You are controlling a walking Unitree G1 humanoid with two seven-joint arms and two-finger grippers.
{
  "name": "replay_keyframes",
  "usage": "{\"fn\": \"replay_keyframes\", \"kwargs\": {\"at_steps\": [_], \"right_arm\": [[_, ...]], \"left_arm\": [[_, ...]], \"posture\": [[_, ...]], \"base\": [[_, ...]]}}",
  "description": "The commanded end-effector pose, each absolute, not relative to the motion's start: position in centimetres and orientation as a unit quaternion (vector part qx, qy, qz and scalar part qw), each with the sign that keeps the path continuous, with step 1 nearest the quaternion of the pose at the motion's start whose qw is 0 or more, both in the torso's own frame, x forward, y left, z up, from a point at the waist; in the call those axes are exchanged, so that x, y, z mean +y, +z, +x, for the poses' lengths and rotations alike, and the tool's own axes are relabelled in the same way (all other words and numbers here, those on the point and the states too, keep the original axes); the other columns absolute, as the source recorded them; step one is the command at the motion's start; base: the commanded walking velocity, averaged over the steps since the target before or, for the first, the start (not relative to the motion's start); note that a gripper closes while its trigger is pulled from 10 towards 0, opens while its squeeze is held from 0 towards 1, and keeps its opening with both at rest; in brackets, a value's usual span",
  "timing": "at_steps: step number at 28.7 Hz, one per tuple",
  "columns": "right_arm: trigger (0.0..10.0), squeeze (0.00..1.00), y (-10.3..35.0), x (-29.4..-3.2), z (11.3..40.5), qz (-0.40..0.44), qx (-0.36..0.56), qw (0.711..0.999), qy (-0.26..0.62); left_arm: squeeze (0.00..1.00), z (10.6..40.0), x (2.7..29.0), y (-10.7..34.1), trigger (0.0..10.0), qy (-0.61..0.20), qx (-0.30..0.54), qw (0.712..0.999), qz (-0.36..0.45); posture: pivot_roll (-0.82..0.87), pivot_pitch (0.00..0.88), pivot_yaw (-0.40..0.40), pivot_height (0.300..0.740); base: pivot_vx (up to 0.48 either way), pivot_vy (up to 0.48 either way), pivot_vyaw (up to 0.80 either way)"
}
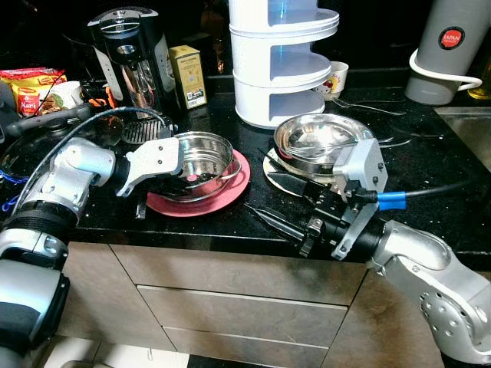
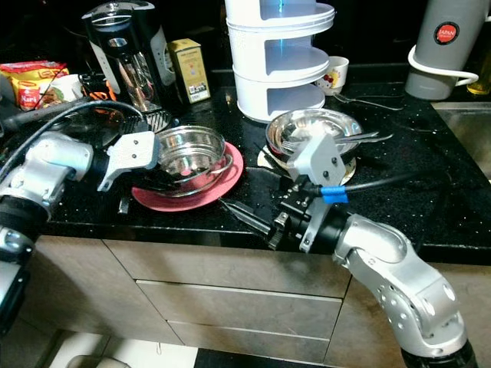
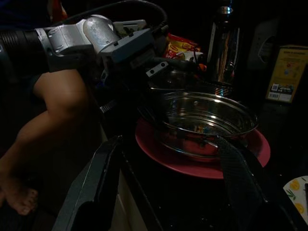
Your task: Kitchen organization
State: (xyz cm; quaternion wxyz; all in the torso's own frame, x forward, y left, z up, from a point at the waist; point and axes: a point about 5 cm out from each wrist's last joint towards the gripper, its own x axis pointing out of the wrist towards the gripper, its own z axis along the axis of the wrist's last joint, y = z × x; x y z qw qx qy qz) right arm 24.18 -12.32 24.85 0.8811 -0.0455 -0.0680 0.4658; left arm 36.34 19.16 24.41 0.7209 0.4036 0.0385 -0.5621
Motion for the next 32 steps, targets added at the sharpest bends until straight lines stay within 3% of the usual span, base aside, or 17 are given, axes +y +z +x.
{"fn": "replay_keyframes", "kwargs": {"at_steps": [1,14,24,25,32], "right_arm": [[10.0,0.00,24.4,-12.2,24.3,-0.046,-0.057,0.883,0.464],[10.0,0.00,24.4,-12.0,25.0,-0.024,-0.066,0.893,0.445],[10.0,0.00,24.3,-11.7,25.6,-0.018,-0.069,0.900,0.430],[10.0,0.00,24.4,-12.1,26.1,-0.017,-0.079,0.911,0.405],[10.0,0.00,25.4,-13.6,27.3,0.018,-0.114,0.932,0.342]], "left_arm": [[0.00,36.3,19.9,25.2,0.0,-0.557,0.049,0.718,0.414],[0.00,35.6,18.8,31.2,0.0,-0.521,-0.054,0.700,0.486],[0.00,34.5,16.9,31.3,0.0,-0.538,-0.099,0.687,0.479],[0.00,34.0,16.4,30.9,9.6,-0.548,-0.103,0.683,0.471],[0.00,33.6,16.3,31.4,10.0,-0.537,-0.116,0.690,0.471]], "posture": [[-0.12,0.000,0.102,0.740],[-0.10,0.000,0.100,0.740],[-0.10,0.000,0.098,0.740],[-0.10,0.000,0.098,0.740],[-0.09,0.000,0.096,0.740]], "base": [[0.000,0.000,0.00],[0.000,0.000,0.00],[0.000,0.000,0.00],[0.000,0.000,0.00],[0.000,0.000,0.00]]}}
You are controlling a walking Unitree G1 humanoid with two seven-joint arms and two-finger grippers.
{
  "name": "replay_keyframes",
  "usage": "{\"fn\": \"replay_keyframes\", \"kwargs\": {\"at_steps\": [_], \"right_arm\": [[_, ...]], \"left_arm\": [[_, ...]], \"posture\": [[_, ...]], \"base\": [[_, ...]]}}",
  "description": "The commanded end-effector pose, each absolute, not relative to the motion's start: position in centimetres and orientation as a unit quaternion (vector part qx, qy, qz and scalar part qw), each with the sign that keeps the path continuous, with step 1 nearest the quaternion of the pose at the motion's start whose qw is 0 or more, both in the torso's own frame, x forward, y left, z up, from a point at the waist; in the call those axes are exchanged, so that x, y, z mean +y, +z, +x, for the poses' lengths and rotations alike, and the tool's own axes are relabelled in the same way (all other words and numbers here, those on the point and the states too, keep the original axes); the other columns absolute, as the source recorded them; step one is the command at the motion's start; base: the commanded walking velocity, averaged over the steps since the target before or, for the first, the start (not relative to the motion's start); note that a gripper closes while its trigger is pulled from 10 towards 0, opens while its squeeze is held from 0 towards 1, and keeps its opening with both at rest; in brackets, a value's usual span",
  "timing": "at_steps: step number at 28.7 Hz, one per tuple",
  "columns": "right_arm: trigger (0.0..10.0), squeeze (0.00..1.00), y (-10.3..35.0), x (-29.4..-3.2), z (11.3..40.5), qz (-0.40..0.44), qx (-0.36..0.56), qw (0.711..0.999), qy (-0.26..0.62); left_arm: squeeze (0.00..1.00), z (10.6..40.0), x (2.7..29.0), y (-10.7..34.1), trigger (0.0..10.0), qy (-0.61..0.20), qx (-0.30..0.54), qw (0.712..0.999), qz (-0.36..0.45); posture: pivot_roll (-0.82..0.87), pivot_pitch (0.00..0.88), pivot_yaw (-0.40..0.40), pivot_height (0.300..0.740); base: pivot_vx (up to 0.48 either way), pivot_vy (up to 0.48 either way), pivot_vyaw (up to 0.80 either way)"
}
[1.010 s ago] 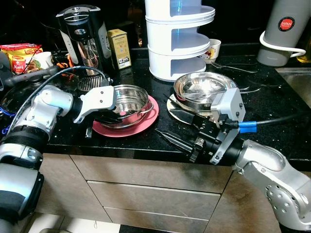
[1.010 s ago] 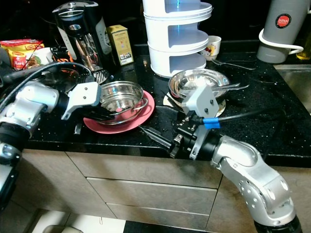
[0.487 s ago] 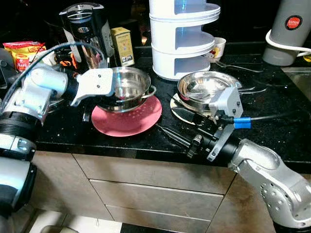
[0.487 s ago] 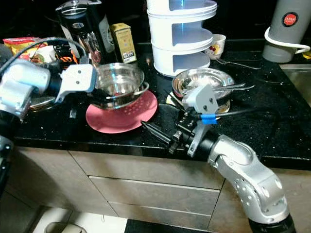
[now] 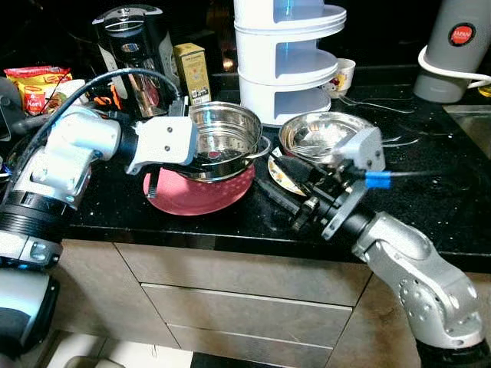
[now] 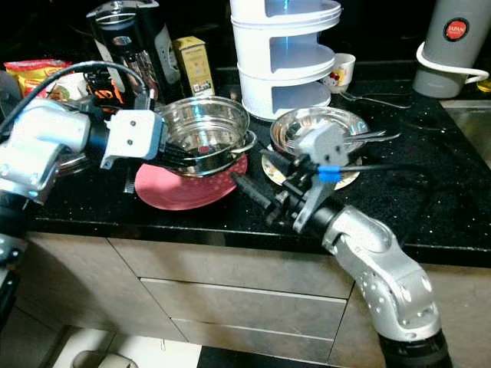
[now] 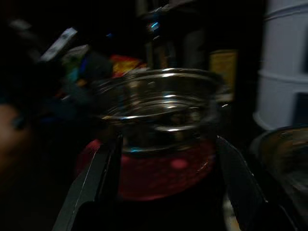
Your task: Kitchen organization
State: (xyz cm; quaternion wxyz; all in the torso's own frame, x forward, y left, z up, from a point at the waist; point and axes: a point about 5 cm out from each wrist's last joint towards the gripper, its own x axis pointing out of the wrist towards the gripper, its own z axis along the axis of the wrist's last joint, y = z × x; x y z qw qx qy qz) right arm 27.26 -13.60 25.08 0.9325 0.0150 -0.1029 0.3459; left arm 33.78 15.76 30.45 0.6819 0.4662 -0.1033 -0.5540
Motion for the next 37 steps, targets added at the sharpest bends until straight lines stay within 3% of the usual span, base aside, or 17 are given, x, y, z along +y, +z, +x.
{"fn": "replay_keyframes", "kwargs": {"at_steps": [1,6,18,26,37], "right_arm": [[10.0,0.00,25.5,-13.9,27.5,0.022,-0.118,0.935,0.334],[10.0,0.00,25.7,-14.2,27.8,0.032,-0.126,0.939,0.320],[10.0,0.00,26.0,-14.6,28.3,0.056,-0.142,0.940,0.304],[10.0,0.00,26.8,-15.1,28.3,0.077,-0.168,0.938,0.294],[10.0,0.00,26.9,-15.4,28.4,0.079,-0.174,0.939,0.287]], "left_arm": [[0.00,33.5,16.4,31.6,10.0,-0.532,-0.119,0.692,0.474],[0.00,33.1,16.5,31.9,10.0,-0.528,-0.116,0.688,0.484],[0.00,32.4,16.8,33.5,10.0,-0.515,-0.123,0.681,0.505],[0.00,31.9,16.2,35.0,10.0,-0.509,-0.146,0.675,0.514],[0.00,31.5,15.3,35.4,10.0,-0.511,-0.171,0.675,0.504]], "posture": [[-0.09,0.000,0.095,0.740],[-0.08,0.000,0.094,0.740],[-0.08,0.000,0.094,0.740],[-0.08,0.000,0.093,0.740],[-0.08,0.000,0.093,0.740]], "base": [[0.000,0.000,0.00],[0.000,0.000,0.00],[0.000,-0.349,0.00],[0.000,-0.355,-0.69],[0.000,0.000,0.00]]}}
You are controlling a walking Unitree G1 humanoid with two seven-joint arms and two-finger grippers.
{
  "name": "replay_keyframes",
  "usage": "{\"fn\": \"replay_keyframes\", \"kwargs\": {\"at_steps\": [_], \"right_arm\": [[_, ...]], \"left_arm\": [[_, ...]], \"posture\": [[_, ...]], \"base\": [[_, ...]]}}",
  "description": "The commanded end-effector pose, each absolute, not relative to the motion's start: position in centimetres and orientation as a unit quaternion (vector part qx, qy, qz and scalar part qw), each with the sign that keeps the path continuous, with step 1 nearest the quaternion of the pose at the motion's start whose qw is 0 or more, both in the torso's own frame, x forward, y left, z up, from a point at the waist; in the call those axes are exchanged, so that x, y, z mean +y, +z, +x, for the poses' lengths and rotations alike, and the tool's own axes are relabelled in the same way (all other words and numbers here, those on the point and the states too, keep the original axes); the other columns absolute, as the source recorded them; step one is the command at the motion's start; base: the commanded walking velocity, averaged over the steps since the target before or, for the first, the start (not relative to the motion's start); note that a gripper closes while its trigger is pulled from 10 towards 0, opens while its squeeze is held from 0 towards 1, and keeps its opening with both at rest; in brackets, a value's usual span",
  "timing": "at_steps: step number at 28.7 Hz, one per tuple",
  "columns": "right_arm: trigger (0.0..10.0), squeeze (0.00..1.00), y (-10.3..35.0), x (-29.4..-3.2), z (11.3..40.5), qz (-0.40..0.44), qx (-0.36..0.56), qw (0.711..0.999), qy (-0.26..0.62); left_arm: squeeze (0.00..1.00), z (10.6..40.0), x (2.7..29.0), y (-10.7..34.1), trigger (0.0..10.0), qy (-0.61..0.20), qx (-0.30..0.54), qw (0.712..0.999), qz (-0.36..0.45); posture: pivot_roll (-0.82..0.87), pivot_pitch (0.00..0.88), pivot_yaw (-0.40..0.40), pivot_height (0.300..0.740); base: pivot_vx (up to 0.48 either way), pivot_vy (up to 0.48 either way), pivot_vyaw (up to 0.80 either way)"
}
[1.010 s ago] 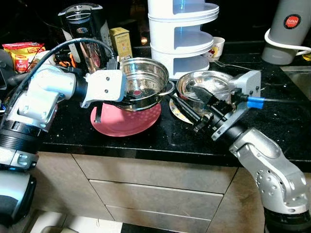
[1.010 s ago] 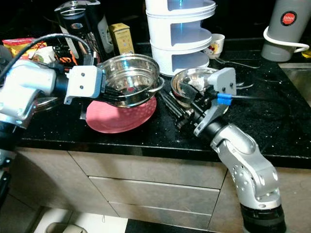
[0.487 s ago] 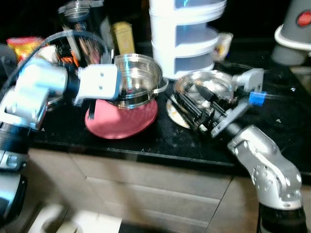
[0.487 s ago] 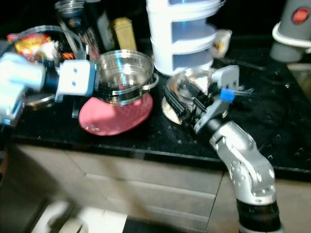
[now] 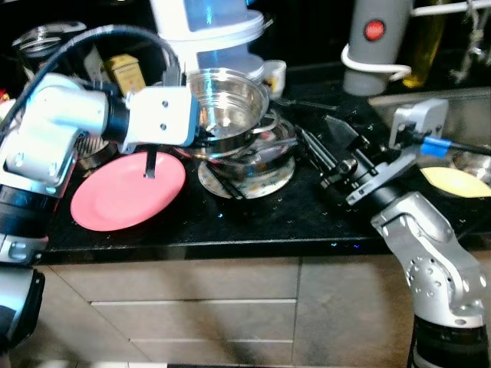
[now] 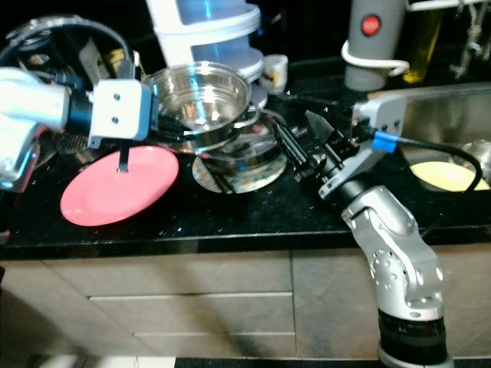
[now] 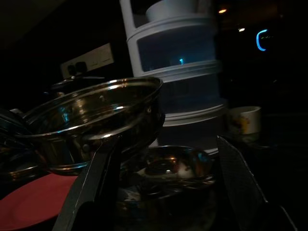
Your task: Kitchen organization
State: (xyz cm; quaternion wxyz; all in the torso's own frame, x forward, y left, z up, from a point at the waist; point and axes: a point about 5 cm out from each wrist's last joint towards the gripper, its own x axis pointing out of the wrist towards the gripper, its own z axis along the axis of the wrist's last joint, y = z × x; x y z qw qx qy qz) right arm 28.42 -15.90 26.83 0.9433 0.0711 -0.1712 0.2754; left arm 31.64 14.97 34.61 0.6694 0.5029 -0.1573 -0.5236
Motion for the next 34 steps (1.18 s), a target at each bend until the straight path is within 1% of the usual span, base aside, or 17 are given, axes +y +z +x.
{"fn": "replay_keyframes", "kwargs": {"at_steps": [1,5,8,14,20,34], "right_arm": [[10.0,0.00,26.90,-15.44,28.38,0.080,-0.174,0.939,0.286],[10.0,0.00,26.87,-15.41,28.50,0.081,-0.174,0.940,0.284],[10.0,0.00,26.87,-15.41,28.55,0.083,-0.174,0.940,0.282],[10.0,0.00,26.87,-15.45,28.57,0.085,-0.175,0.940,0.280],[10.0,0.00,26.89,-15.44,28.63,0.089,-0.175,0.940,0.278],[10.0,0.00,27.10,-15.28,28.65,0.089,-0.181,0.939,0.280]], "left_arm": [[0.00,31.45,15.27,35.57,10.0,-0.509,-0.176,0.676,0.503],[0.00,31.37,15.25,35.96,10.0,-0.505,-0.183,0.676,0.504],[0.00,31.33,15.21,36.07,10.0,-0.505,-0.184,0.678,0.502],[0.00,31.33,15.08,35.98,10.0,-0.506,-0.184,0.678,0.501],[0.00,31.38,14.93,35.96,10.0,-0.509,-0.185,0.678,0.498],[0.00,31.34,14.55,35.60,10.0,-0.515,-0.185,0.679,0.489]], "posture": [[-0.08,0.000,0.093,0.740],[-0.08,0.000,0.094,0.740],[-0.08,0.000,0.095,0.740],[-0.09,0.000,0.096,0.740],[-0.09,0.000,0.097,0.740],[-0.09,0.000,0.091,0.740]], "base": [[0.000,0.000,0.00],[0.000,0.000,0.00],[0.000,-0.305,0.00],[0.000,-0.359,0.00],[0.000,-0.400,-0.66],[0.000,-0.412,0.00]]}}
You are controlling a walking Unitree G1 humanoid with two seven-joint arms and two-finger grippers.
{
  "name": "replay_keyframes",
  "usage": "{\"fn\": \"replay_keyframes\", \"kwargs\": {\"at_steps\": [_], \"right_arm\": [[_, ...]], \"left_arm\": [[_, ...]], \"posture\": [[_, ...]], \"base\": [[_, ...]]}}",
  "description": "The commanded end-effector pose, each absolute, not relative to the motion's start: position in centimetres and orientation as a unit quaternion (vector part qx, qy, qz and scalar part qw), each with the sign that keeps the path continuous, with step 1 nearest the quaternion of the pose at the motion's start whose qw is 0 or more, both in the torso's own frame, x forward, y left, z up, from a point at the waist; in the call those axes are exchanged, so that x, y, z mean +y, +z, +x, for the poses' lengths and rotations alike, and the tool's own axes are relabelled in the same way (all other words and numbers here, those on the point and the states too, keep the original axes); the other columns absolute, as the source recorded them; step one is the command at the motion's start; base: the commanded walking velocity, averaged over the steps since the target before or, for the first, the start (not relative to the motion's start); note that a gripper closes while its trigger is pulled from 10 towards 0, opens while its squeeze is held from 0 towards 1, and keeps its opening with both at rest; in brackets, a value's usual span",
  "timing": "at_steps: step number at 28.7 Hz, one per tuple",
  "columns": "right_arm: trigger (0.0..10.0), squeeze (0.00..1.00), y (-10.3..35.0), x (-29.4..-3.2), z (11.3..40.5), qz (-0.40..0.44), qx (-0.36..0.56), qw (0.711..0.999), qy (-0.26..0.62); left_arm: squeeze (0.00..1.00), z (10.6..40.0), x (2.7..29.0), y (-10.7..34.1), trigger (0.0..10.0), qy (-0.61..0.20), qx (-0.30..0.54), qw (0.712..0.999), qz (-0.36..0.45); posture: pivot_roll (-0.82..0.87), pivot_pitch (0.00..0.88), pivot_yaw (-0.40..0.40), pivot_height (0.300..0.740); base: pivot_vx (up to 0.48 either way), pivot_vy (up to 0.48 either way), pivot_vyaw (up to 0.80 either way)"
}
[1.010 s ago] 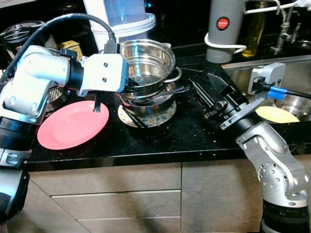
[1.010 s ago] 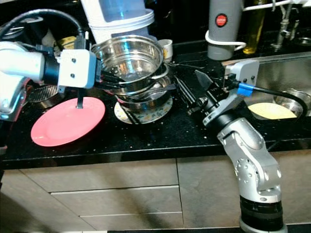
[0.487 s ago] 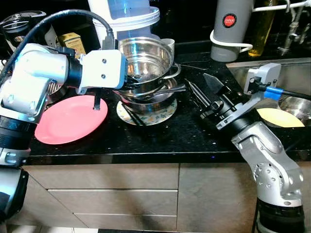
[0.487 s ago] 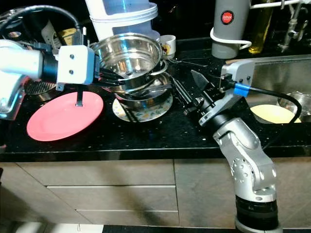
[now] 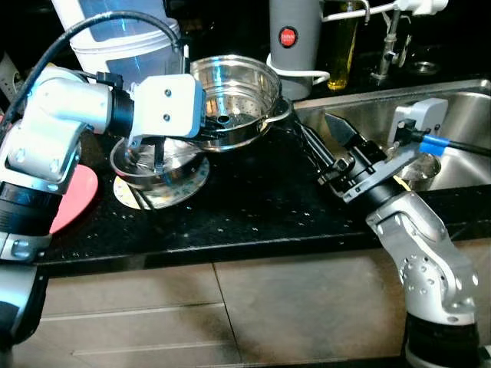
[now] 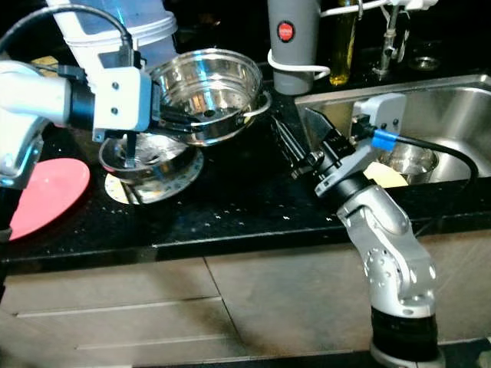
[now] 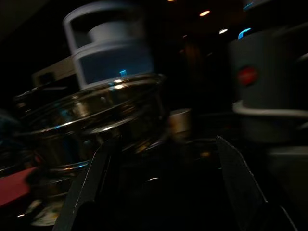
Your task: Kitchen organization
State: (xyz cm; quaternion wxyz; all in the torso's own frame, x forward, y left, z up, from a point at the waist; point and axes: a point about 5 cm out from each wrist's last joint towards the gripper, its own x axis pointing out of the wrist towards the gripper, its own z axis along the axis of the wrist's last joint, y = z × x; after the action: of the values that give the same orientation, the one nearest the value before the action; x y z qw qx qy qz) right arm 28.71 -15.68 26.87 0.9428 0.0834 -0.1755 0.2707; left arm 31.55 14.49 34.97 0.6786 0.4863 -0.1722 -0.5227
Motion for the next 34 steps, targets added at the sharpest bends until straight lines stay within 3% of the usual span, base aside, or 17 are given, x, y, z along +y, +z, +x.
{"fn": "replay_keyframes", "kwargs": {"at_steps": [1,7,14,23,34], "right_arm": [[10.0,0.00,27.1,-15.3,28.7,0.089,-0.180,0.939,0.280],[10.0,0.00,27.1,-15.3,28.7,0.087,-0.178,0.939,0.279],[10.0,0.00,26.9,-15.2,28.7,0.084,-0.174,0.941,0.277],[10.0,0.00,26.3,-15.4,28.9,0.066,-0.159,0.950,0.262],[10.0,0.00,26.2,-15.8,28.4,0.058,-0.150,0.954,0.253]], "left_arm": [[0.00,31.4,14.4,35.5,10.0,-0.516,-0.186,0.681,0.486],[0.00,31.6,14.1,35.0,10.0,-0.521,-0.187,0.686,0.472],[0.00,32.9,14.1,34.0,10.0,-0.512,-0.180,0.712,0.446],[0.00,35.6,14.7,33.2,10.0,-0.453,-0.219,0.778,0.378],[0.00,38.6,15.3,26.6,10.0,-0.426,-0.127,0.846,0.295]], "posture": [[-0.09,0.000,0.091,0.740],[-0.09,0.000,0.091,0.740],[-0.09,0.000,0.091,0.740],[-0.10,0.000,0.095,0.740],[-0.13,0.000,0.102,0.740]], "base": [[0.000,-0.412,0.00],[0.000,-0.414,0.00],[0.000,-0.415,0.00],[0.000,-0.169,0.00],[0.000,0.000,0.00]]}}
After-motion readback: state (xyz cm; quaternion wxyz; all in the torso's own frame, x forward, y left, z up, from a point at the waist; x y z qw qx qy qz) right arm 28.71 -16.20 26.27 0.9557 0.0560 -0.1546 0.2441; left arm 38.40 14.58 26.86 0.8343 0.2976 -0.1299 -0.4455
